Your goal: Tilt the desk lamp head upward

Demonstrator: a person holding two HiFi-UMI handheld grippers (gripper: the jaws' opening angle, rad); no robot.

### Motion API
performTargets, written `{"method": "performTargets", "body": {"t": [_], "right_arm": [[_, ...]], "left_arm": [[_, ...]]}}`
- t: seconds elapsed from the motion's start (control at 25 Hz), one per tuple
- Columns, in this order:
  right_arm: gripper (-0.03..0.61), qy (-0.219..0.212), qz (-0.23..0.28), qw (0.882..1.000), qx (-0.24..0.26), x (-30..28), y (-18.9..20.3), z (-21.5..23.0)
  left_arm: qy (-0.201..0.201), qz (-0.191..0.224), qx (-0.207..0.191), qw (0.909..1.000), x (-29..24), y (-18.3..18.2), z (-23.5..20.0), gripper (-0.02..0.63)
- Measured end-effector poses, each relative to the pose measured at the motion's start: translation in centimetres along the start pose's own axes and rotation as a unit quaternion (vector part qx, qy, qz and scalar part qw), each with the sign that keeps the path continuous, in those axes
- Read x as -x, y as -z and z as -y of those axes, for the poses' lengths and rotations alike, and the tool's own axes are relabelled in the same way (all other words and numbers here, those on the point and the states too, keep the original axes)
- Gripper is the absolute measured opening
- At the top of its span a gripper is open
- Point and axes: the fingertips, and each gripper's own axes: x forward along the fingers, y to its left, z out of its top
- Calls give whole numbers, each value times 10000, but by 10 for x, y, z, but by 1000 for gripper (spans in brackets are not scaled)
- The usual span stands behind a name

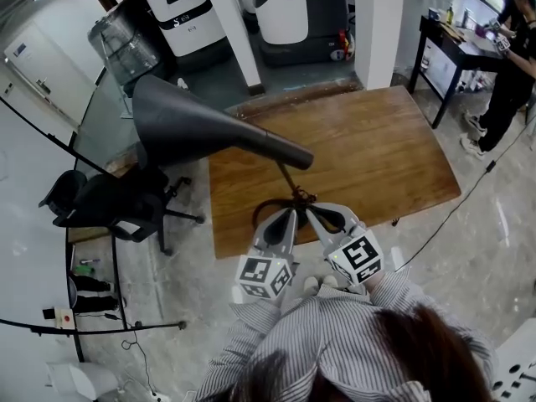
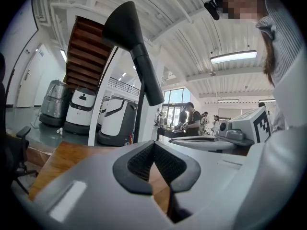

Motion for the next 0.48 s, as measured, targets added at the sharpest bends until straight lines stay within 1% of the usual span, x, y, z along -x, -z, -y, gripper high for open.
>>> {"method": "performTargets", "body": {"t": [0.24, 0.48], "right_arm": [[0, 30, 22, 10000, -28, -9, 2, 1], [0, 78, 12, 10000, 25, -13, 3, 4]], "left_arm": [[77, -83, 128, 9999, -3, 6, -8, 5], [126, -156, 56, 9998, -8, 6, -11, 5]]}}
